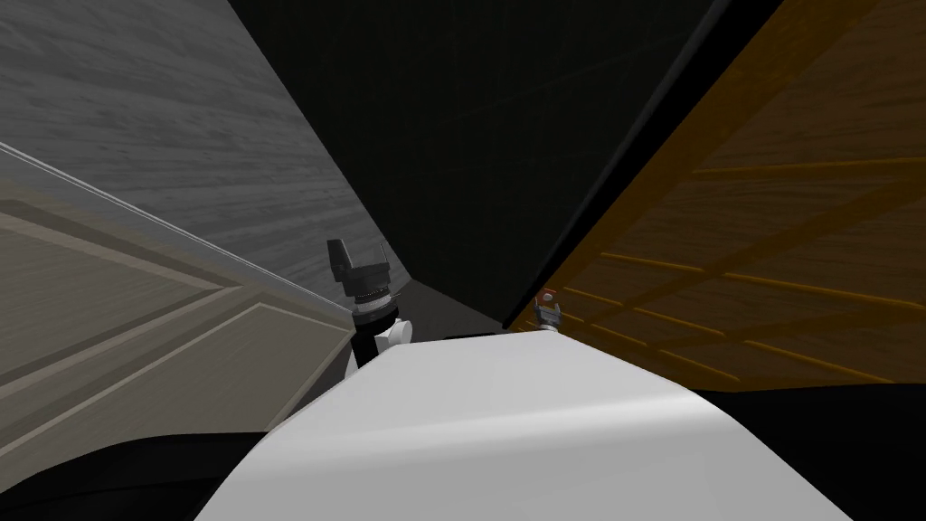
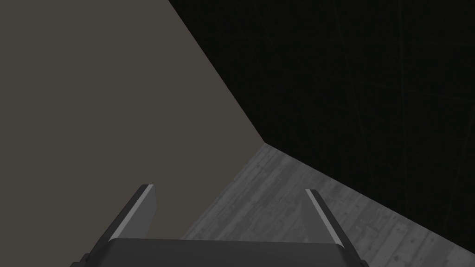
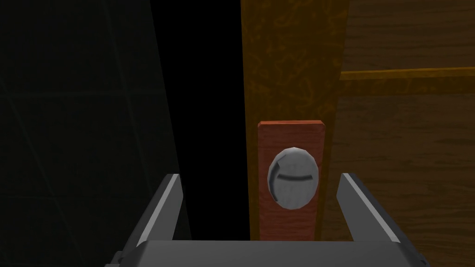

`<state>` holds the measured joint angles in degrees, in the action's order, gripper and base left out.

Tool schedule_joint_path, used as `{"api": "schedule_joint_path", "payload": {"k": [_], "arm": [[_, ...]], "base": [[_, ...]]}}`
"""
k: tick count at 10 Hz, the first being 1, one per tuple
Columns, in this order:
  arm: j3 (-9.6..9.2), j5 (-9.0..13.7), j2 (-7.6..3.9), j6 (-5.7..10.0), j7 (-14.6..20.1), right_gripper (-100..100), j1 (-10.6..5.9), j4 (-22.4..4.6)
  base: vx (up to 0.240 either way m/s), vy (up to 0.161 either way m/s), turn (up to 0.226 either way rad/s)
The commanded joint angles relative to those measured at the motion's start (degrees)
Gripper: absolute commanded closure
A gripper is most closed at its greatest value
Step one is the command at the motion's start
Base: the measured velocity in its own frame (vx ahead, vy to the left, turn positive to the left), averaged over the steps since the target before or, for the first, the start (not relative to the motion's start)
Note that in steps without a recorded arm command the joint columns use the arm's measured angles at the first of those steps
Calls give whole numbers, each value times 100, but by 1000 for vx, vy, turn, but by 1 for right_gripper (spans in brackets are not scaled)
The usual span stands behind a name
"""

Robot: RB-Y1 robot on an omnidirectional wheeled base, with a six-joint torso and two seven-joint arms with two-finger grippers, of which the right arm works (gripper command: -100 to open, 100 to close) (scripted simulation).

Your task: Pull the door open

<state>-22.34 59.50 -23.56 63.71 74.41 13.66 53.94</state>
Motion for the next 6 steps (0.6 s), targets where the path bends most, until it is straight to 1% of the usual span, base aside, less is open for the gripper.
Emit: {"api": "schedule_joint_path", "payload": {"k": [1, 2, 3, 4, 5, 6], "arm": [[286, -261, 49, -150, 178, -100, -23, -126], [458, -261, 49, -150, 178, -100, -23, -126], [636, -493, 111, -274, 316, -100, -46, -237], [802, -493, 111, -274, 316, -100, -46, -237], [964, -720, 172, -395, 451, -100, -69, -347], [1138, -720, 172, -395, 451, -100, -69, -347]], "base": [[10, 2, 81], [9, 1, 51], [12, 2, 79], [10, -1, 42], [11, 1, 81], [9, 0, 46]]}}
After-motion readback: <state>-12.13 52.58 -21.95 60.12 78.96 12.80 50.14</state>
